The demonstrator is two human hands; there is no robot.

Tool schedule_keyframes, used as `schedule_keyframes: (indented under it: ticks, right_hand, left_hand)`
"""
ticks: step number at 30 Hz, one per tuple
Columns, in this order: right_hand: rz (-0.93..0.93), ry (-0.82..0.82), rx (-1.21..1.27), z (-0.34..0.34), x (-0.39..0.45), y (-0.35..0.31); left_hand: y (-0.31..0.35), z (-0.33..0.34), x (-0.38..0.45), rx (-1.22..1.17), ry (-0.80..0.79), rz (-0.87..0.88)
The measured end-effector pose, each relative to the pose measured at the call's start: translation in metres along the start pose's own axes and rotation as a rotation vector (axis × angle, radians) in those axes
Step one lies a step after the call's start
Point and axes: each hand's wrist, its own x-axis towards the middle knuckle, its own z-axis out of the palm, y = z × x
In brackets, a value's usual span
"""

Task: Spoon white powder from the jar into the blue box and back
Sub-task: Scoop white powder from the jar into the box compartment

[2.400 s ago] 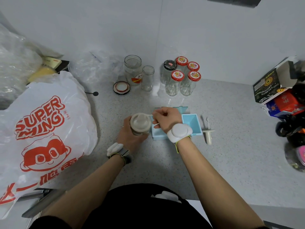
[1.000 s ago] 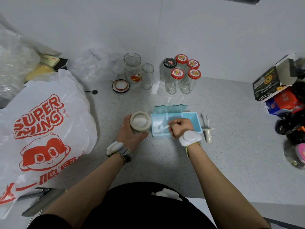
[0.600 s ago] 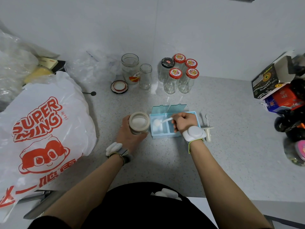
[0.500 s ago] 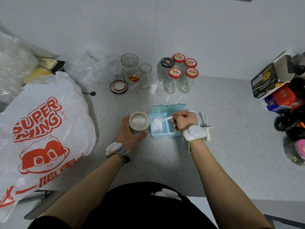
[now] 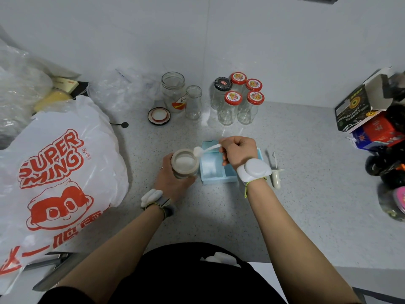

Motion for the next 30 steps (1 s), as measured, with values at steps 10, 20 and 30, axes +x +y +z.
schedule_keyframes:
  ticks: [10, 20, 30]
  right_hand:
    - [-0.116, -0.205, -0.287, 0.024, -0.016, 0.006]
    - [-0.179, 0.044, -0.376, -0.011, -0.003, 0.010]
    - [-0.327, -0.335, -1.017, -0.003, 0.000, 0.036]
  left_hand:
    - [0.001, 0.000, -0.001, 0.028, 0.010, -0.002]
    - [-0.006, 0.001, 0.001, -0.004, 0.018, 0.000]
    - [-0.004, 0.000, 0.002, -0.009, -0.003, -0.007]
